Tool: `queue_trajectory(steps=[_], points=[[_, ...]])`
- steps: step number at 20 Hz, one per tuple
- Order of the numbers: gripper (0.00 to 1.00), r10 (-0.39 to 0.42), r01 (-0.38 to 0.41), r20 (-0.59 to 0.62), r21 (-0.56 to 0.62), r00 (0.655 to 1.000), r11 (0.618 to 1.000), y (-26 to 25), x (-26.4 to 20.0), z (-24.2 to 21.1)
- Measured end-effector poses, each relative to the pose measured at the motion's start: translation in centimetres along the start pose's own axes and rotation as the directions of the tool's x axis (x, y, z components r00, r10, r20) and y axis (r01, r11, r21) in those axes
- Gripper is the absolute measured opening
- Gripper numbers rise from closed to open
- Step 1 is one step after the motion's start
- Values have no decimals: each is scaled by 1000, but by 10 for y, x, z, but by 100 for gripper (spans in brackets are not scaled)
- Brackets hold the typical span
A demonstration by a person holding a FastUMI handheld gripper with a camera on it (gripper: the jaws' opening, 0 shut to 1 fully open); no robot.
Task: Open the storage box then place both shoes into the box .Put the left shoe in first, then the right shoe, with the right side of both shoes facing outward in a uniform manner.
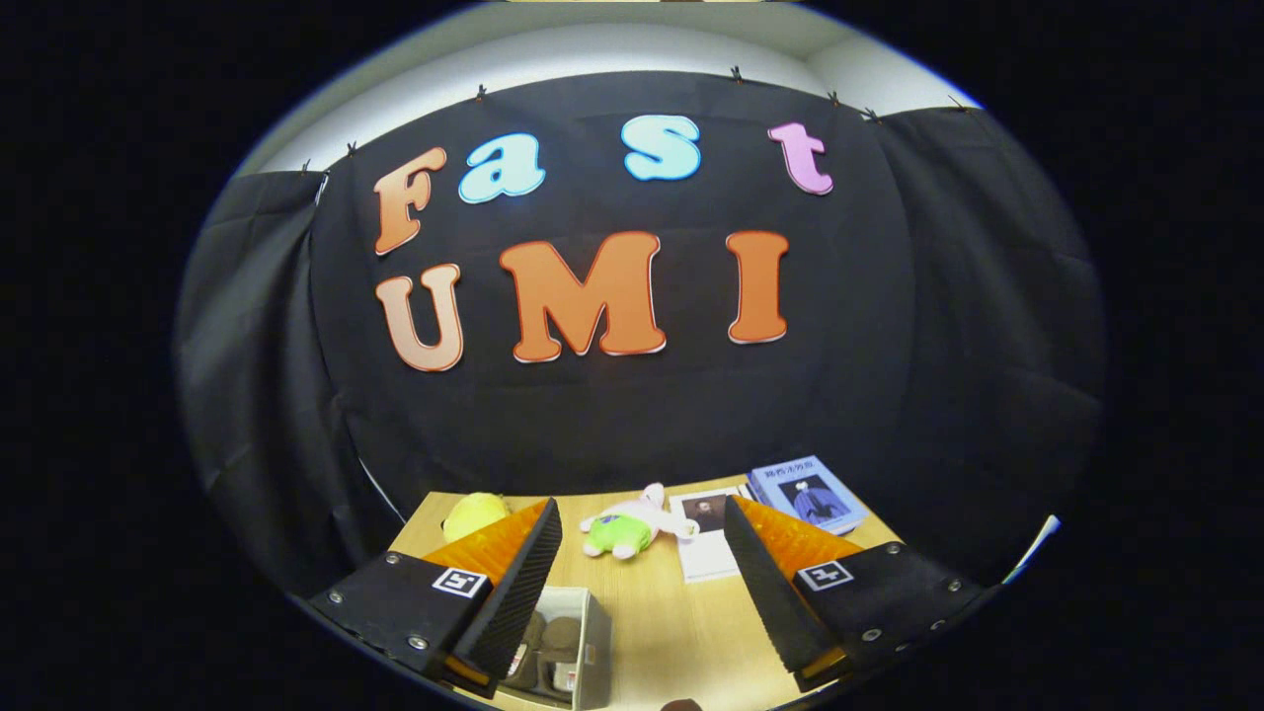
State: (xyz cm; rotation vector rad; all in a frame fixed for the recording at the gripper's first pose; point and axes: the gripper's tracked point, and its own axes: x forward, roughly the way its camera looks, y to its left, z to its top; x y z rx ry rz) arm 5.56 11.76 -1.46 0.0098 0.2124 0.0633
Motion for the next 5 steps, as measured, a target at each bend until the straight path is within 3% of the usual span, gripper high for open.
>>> queue_trajectory(steps=[5], points=[[98,-7,11,109,-37,994,999,-21,-32,55]])
